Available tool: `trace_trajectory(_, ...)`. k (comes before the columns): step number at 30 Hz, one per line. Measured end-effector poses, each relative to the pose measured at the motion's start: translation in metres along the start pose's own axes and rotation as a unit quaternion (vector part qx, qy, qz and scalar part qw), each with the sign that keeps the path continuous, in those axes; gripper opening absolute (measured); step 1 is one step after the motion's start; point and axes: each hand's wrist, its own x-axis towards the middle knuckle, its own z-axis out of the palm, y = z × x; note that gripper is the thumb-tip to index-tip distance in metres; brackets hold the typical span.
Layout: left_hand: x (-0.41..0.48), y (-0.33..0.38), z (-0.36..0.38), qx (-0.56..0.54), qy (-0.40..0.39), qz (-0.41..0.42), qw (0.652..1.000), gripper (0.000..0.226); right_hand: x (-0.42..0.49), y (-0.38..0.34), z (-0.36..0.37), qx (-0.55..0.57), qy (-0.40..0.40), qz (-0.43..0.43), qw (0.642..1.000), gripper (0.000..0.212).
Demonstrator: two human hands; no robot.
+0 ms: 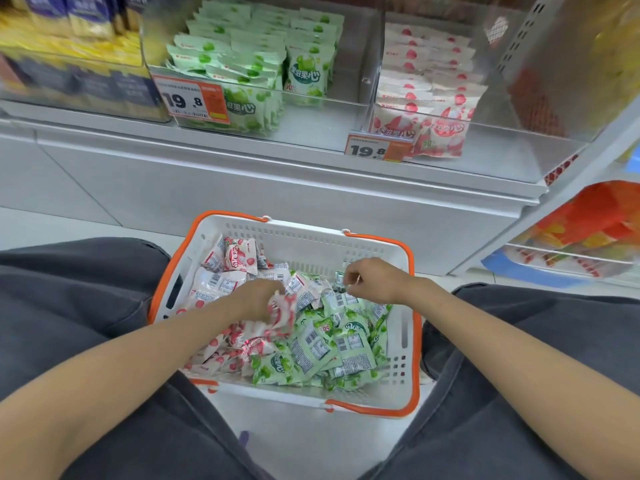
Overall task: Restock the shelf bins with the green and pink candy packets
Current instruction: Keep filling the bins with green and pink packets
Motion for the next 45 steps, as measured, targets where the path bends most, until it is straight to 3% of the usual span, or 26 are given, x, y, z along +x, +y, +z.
trace_trajectory(3, -0.002, 0.042, -0.033, -0.087, 0.071, 0.076, 0.991, 0.075, -0.002, -0.005, 0.001, 0.012, 0.022, -0.012, 1.0, 0.061)
trace_trajectory(5, -0.007, 0.067, -0.049, -0.111, 0.092, 0.126, 0.982, 0.073, -0.002, -0.012, 0.002, 0.052, 0.019, -0.006, 0.998, 0.071)
trace_trajectory(9, -0.014, 0.082, -0.066, -0.256, 0.154, 0.148, 0.943, 0.06, -0.004, -0.013, -0.001, 0.184, 0.053, 0.006, 0.981, 0.015)
trace_trajectory(12, -0.015, 0.077, -0.073, -0.417, 0.224, 0.08, 0.877, 0.053, -0.007, -0.01, -0.009, 0.29, 0.094, 0.029, 0.952, 0.017)
trace_trajectory(15, -0.013, 0.083, -0.075, -0.517, 0.202, 0.031, 0.831, 0.045, -0.01, -0.011, -0.019, 0.46, 0.109, 0.038, 0.88, 0.027)
trace_trajectory(16, -0.011, 0.089, -0.075, -0.533, 0.204, 0.03, 0.821, 0.04, -0.011, -0.014, -0.023, 0.477, 0.112, 0.04, 0.871, 0.03)
trace_trajectory(19, -0.005, 0.117, -0.074, -0.543, 0.295, 0.029, 0.786, 0.04, -0.011, -0.015, -0.032, 0.456, 0.143, 0.039, 0.877, 0.036)
trace_trajectory(22, 0.001, 0.15, -0.078, -0.584, 0.373, 0.004, 0.721, 0.038, -0.014, -0.015, -0.047, 0.391, 0.229, 0.034, 0.891, 0.052)
trace_trajectory(24, 0.005, 0.171, -0.085, -0.587, 0.402, -0.009, 0.703, 0.041, -0.016, -0.014, -0.053, 0.381, 0.284, 0.02, 0.88, 0.045)
trace_trajectory(30, 0.012, 0.207, -0.121, -0.484, 0.487, -0.013, 0.727, 0.05, -0.02, -0.015, -0.07, 0.418, 0.393, 0.021, 0.819, 0.043)
trace_trajectory(34, 0.018, 0.22, -0.148, -0.395, 0.509, 0.029, 0.764, 0.053, -0.024, -0.011, -0.089, 0.484, 0.403, 0.035, 0.776, 0.052)
trace_trajectory(37, 0.02, 0.229, -0.175, -0.341, 0.504, 0.087, 0.789, 0.053, -0.039, 0.0, -0.12, 0.543, 0.399, -0.036, 0.738, 0.021)
trace_trajectory(40, 0.022, 0.236, -0.205, -0.321, 0.49, 0.151, 0.796, 0.057, -0.057, 0.013, -0.166, 0.484, 0.465, -0.08, 0.737, 0.023)
trace_trajectory(43, 0.025, 0.241, -0.228, -0.289, 0.495, 0.161, 0.803, 0.064, -0.066, 0.036, -0.216, 0.417, 0.567, -0.041, 0.71, 0.019)
trace_trajectory(45, 0.032, 0.238, -0.237, -0.275, 0.496, 0.14, 0.812, 0.062, -0.066, 0.053, -0.245, 0.384, 0.583, -0.008, 0.716, 0.021)
